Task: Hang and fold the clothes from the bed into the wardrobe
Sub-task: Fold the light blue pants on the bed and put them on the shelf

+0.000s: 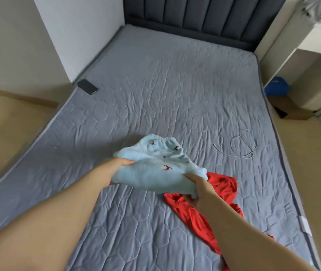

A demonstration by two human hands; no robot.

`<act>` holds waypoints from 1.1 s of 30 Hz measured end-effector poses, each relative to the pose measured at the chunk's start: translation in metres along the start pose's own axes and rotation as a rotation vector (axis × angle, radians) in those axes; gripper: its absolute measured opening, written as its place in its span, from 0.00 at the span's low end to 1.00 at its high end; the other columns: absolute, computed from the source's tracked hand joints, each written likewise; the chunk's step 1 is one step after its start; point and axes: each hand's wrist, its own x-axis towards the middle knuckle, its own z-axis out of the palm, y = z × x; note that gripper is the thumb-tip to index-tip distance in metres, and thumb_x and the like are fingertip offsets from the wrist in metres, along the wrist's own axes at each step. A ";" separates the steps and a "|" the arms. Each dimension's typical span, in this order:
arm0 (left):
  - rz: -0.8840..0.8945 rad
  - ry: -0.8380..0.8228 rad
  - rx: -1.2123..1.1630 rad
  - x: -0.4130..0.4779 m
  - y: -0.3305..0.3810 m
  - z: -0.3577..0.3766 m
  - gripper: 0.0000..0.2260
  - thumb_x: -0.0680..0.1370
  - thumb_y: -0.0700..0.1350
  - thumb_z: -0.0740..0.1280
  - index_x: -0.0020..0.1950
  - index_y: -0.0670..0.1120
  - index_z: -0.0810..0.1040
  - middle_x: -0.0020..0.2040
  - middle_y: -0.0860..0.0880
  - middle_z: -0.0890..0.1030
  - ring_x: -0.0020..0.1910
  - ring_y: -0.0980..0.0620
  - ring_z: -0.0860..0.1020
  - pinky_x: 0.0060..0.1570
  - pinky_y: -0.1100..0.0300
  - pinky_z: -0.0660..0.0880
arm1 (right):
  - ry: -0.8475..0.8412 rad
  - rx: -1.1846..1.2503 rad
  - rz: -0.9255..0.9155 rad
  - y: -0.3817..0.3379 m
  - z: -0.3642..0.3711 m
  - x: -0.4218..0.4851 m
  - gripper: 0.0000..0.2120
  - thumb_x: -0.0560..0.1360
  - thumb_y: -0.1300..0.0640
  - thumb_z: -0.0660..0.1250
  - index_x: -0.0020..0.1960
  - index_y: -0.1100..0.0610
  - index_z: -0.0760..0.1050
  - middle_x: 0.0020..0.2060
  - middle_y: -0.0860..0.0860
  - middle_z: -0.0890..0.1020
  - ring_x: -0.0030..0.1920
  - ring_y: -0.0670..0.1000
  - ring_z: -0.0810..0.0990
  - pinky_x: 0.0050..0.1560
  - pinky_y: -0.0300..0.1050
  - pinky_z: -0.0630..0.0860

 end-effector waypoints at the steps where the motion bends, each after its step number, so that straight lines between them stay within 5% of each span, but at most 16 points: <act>1: 0.025 0.011 -0.015 -0.016 0.007 -0.002 0.20 0.71 0.46 0.73 0.59 0.39 0.76 0.49 0.41 0.81 0.46 0.44 0.80 0.47 0.54 0.78 | -0.020 0.015 -0.014 -0.005 -0.001 -0.017 0.14 0.71 0.59 0.69 0.55 0.60 0.70 0.44 0.59 0.77 0.36 0.54 0.76 0.29 0.44 0.74; 2: 0.042 0.014 -0.030 -0.041 0.008 -0.007 0.20 0.72 0.48 0.72 0.60 0.39 0.76 0.51 0.41 0.81 0.48 0.43 0.80 0.50 0.54 0.78 | -0.028 0.028 -0.026 -0.005 -0.006 -0.041 0.15 0.72 0.58 0.68 0.56 0.59 0.71 0.45 0.59 0.77 0.36 0.53 0.76 0.28 0.43 0.74; 7: 0.107 0.003 -0.168 -0.136 0.009 -0.038 0.20 0.71 0.47 0.72 0.60 0.42 0.73 0.55 0.41 0.78 0.51 0.44 0.78 0.31 0.56 0.75 | -0.053 0.111 -0.084 0.009 -0.017 -0.130 0.20 0.69 0.56 0.70 0.59 0.56 0.71 0.51 0.56 0.74 0.41 0.53 0.74 0.23 0.39 0.76; 13: 0.182 -0.086 -0.196 -0.213 0.018 -0.083 0.04 0.72 0.46 0.70 0.46 0.47 0.78 0.43 0.46 0.79 0.38 0.49 0.77 0.22 0.62 0.75 | -0.098 0.244 -0.147 0.027 -0.012 -0.217 0.08 0.69 0.55 0.68 0.40 0.58 0.71 0.33 0.55 0.73 0.32 0.51 0.72 0.26 0.40 0.76; 16: 0.235 -0.127 -0.171 -0.241 0.020 -0.117 0.02 0.72 0.45 0.70 0.41 0.48 0.79 0.42 0.45 0.79 0.38 0.49 0.78 0.24 0.62 0.77 | -0.108 0.265 -0.198 0.043 0.002 -0.257 0.08 0.70 0.54 0.67 0.38 0.58 0.71 0.31 0.55 0.73 0.31 0.51 0.72 0.27 0.39 0.76; 20: 0.258 -0.139 -0.128 -0.253 0.009 -0.148 0.07 0.73 0.47 0.70 0.49 0.47 0.78 0.49 0.44 0.79 0.45 0.47 0.78 0.26 0.60 0.78 | -0.106 0.284 -0.210 0.073 0.017 -0.281 0.08 0.70 0.54 0.66 0.39 0.58 0.71 0.31 0.55 0.73 0.30 0.51 0.73 0.29 0.39 0.75; 33: 0.213 -0.120 -0.056 -0.261 -0.035 -0.197 0.15 0.72 0.47 0.72 0.55 0.46 0.73 0.53 0.41 0.77 0.45 0.47 0.78 0.27 0.58 0.77 | -0.076 0.238 -0.221 0.125 0.028 -0.300 0.09 0.69 0.54 0.68 0.44 0.57 0.72 0.36 0.56 0.76 0.32 0.51 0.75 0.31 0.43 0.75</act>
